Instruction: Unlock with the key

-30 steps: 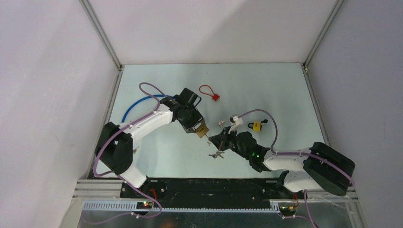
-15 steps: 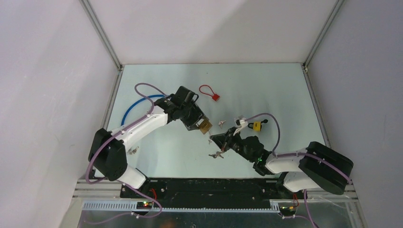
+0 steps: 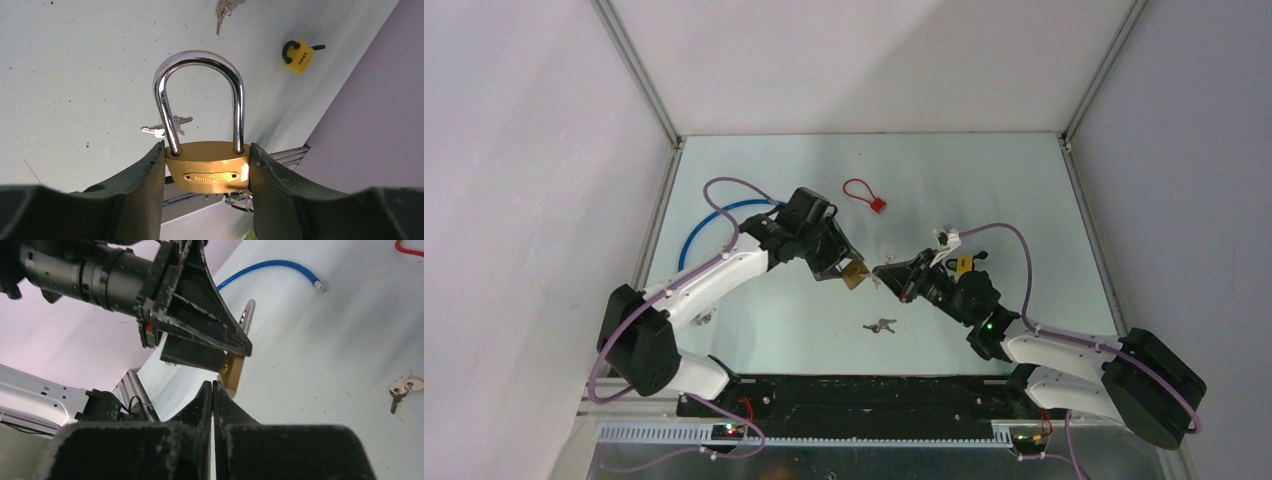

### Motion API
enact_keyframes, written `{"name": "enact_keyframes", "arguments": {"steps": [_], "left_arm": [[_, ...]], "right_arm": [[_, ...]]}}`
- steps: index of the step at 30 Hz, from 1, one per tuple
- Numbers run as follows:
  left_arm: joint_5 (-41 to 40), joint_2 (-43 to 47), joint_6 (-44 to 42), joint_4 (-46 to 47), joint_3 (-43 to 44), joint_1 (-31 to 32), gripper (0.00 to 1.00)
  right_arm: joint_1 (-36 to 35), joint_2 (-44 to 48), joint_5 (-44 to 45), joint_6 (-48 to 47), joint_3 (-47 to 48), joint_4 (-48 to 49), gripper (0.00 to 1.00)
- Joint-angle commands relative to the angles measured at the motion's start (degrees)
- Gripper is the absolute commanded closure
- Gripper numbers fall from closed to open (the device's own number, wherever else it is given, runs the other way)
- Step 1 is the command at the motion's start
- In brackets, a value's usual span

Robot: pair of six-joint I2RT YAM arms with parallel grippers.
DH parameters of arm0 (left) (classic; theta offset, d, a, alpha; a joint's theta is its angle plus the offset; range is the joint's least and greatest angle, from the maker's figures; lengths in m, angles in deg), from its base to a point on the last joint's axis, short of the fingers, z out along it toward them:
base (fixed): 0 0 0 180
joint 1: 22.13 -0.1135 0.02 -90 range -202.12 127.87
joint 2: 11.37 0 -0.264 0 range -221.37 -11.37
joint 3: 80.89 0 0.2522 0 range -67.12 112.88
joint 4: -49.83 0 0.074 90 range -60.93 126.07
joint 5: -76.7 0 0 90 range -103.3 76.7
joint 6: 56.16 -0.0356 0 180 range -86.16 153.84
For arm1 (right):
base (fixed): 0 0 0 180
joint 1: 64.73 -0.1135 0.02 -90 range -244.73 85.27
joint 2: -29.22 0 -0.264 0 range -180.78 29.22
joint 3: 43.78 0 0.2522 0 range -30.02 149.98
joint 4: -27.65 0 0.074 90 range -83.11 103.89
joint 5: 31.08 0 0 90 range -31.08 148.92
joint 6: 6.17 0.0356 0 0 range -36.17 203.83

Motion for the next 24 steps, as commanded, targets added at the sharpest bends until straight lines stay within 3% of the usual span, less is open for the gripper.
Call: {"name": "enact_keyframes", "arguments": {"steps": [1, 7, 16, 24], "left_arm": [[2.63, 3.41, 1.05, 2.56, 0.57, 1.07, 1.00], [2.93, 4.77, 6.48, 4.63, -1.21, 1.20, 1.00], [1.50, 8.54, 13.24, 8.35, -5.43, -1.97, 1.00], [2.11, 10.71, 15.68, 9.97, -5.86, -3.33, 1.00]], "right_arm": [[-2.26, 1.47, 3.07, -0.83, 3.12, -2.72, 1.00], [-6.94, 0.87, 10.51, -2.77, 2.85, -1.88, 1.00], [-11.11, 7.03, 21.29, -4.22, -1.30, 0.17, 1.00], [-11.90, 6.37, 22.90, -5.52, -1.77, 2.95, 1.00]]}}
